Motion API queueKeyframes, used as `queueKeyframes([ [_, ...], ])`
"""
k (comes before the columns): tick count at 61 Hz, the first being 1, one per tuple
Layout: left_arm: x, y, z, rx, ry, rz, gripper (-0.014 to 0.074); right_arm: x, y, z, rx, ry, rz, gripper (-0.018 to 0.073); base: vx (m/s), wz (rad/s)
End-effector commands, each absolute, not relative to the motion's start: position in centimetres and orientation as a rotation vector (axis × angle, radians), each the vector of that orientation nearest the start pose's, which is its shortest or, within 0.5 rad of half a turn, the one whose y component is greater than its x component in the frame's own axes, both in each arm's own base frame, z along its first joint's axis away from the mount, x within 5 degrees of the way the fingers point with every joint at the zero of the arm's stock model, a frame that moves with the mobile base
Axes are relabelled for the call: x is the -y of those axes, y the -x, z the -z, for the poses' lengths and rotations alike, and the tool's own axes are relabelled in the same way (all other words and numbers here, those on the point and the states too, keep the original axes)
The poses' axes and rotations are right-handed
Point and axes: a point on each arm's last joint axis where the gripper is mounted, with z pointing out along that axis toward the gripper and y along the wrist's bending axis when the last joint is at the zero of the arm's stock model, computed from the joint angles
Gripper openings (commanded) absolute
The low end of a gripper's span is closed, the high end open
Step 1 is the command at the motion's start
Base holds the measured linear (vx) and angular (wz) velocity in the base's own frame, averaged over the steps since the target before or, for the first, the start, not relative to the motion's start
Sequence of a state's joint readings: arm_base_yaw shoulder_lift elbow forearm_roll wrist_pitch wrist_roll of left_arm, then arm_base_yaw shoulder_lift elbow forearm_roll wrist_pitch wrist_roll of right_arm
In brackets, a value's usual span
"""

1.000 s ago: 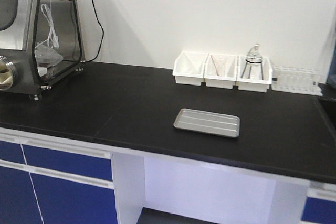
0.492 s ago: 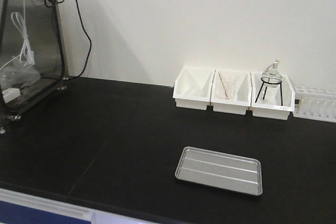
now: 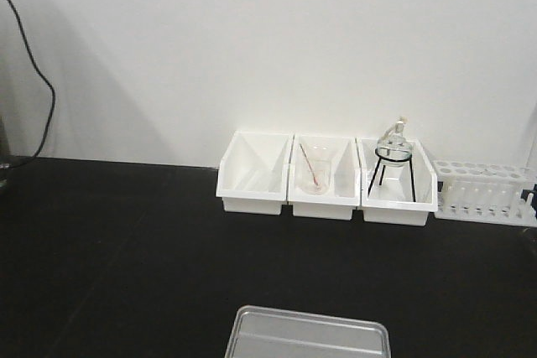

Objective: Move beaker to silver tray on left bench
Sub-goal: 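Carry the beaker in the right gripper toward the silver tray bench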

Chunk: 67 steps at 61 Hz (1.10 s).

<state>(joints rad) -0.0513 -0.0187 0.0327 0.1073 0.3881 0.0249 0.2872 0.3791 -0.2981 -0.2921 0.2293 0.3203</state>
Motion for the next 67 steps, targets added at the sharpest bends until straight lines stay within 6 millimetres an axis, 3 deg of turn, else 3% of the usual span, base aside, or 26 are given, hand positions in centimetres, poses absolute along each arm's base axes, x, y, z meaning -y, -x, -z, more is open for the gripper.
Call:
queueKeyframes([
  [1, 0.02, -5.39, -16.90, -1.813, -0.144, -0.077, 0.0001, -2.24, -9.05, -28.37, -1.677, 0.195, -0.189, -0.0011, 0.33, -0.22],
  [67, 0.02, -5.39, -16.90, -1.813, -0.144, -0.077, 0.0001, -2.36, -9.05, -28.75, -1.634, 0.203, -0.200, -0.0011, 0.12, -0.12],
])
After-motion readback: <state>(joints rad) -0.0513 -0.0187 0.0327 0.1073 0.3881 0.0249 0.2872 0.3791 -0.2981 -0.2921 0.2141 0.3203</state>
